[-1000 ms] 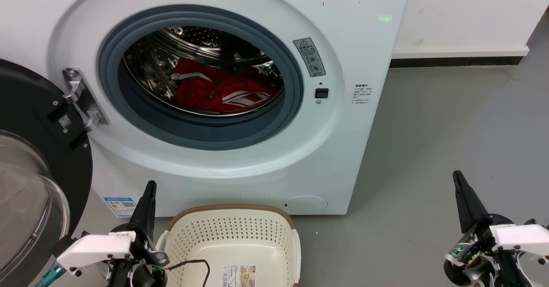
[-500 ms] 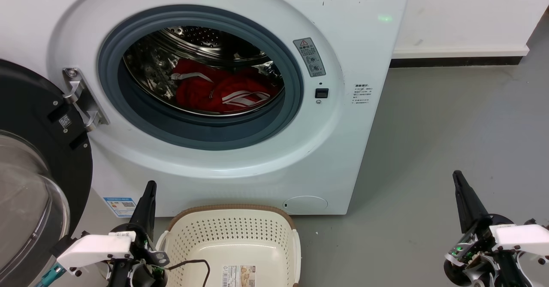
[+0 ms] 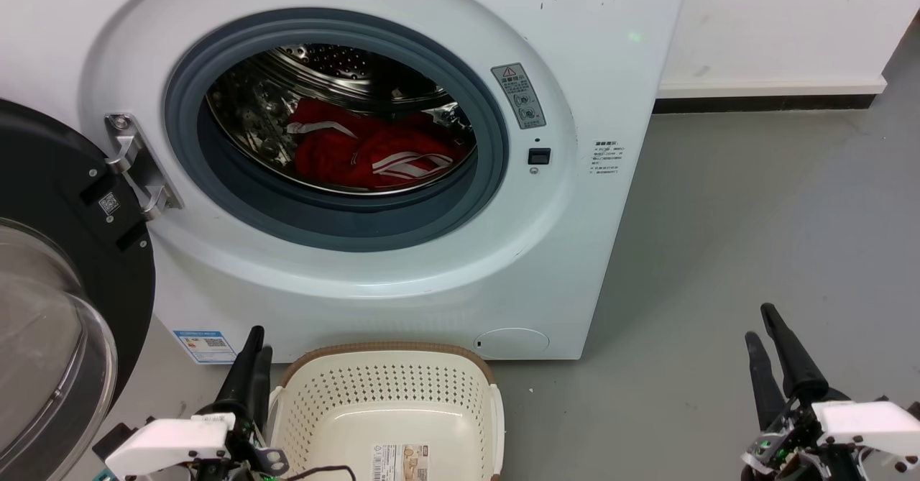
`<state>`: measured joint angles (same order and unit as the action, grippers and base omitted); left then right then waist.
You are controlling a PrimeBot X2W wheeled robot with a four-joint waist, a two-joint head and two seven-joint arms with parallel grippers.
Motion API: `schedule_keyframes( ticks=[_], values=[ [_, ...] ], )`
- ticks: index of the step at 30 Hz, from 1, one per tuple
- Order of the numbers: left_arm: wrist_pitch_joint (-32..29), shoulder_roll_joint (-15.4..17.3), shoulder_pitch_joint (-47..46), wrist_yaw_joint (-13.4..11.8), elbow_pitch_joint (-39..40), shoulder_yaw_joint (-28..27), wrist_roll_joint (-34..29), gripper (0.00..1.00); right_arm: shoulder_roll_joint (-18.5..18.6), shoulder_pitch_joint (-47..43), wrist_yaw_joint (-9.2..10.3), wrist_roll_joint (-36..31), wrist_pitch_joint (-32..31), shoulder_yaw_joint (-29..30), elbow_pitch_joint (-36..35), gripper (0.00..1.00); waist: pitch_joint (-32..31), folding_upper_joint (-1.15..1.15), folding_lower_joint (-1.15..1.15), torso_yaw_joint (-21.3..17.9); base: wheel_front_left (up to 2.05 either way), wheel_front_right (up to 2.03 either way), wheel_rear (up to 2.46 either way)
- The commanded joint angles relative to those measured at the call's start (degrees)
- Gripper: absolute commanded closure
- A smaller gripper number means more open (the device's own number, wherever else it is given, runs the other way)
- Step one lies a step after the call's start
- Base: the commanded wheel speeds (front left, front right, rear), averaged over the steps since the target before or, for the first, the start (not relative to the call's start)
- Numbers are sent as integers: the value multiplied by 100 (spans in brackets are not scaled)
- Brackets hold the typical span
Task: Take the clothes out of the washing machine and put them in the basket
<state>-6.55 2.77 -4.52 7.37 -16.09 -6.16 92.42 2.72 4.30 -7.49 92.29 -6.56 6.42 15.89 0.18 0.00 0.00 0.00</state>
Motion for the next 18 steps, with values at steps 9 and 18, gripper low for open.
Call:
schedule_keyframes(
  ticks=[9,18],
  values=[
    [283,4,69,4,100,-8,-124,0,7,-88,-1,-233,283,-59,-158,0,0,0,0,-14,0,0,0],
    [521,5,93,6,211,-172,-711,0,9,-139,-1,-819,522,-41,-213,0,-8,0,0,-42,0,0,0]
  ],
)
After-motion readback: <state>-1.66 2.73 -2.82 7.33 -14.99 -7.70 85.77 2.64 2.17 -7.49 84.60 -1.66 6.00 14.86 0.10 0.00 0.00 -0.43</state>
